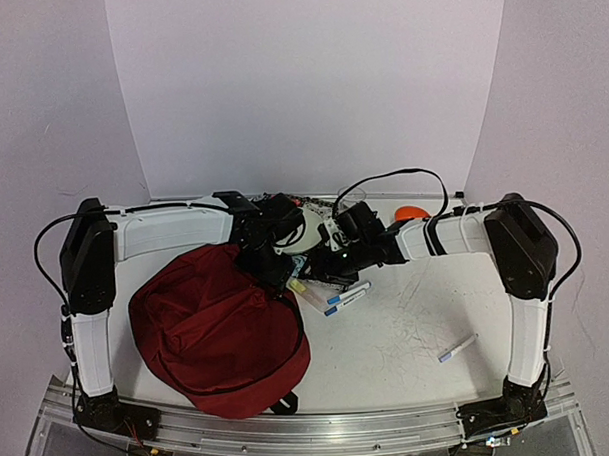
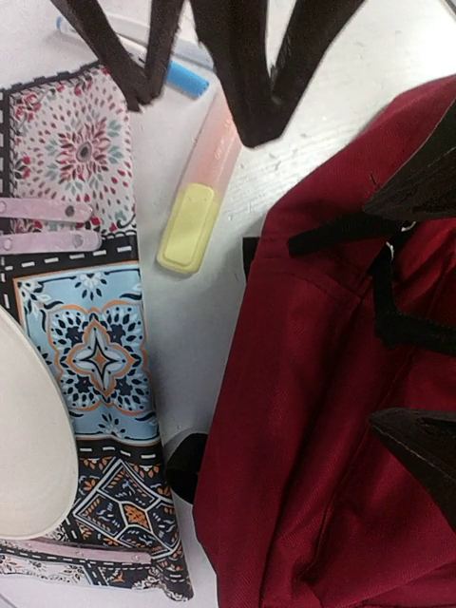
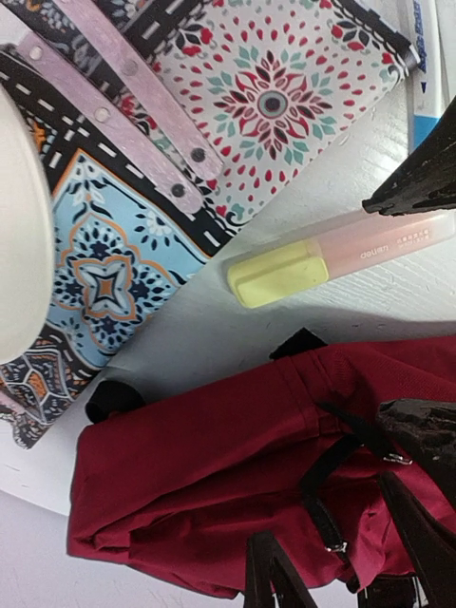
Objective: Pack the student bag
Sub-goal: Pick up the lower front pocket of the student bag.
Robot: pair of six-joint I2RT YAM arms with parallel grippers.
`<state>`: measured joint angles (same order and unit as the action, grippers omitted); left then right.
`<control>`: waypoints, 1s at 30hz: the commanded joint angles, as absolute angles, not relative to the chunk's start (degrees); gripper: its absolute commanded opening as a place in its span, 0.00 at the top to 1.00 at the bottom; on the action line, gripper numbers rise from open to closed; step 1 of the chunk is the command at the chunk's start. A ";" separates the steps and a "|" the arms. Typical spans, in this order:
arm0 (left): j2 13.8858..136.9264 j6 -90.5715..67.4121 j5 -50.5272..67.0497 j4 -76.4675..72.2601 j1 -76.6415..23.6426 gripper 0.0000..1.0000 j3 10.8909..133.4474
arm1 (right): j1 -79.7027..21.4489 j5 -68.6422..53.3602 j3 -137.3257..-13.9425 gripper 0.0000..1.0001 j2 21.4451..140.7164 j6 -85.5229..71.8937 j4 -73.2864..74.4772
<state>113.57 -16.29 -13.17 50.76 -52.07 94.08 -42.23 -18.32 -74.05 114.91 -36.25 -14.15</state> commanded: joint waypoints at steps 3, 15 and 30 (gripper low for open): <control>115.15 -13.01 -15.74 56.67 -52.12 0.33 97.10 | -41.93 -15.71 -74.09 0.33 111.61 -36.09 -13.62; 116.14 -10.90 -13.62 58.13 -52.12 0.45 95.76 | -41.92 -16.04 -75.59 0.33 112.34 -35.73 -13.64; 118.50 -11.57 -18.20 58.57 -52.04 0.89 99.09 | -41.94 -18.99 -76.61 0.34 113.14 -35.39 -15.11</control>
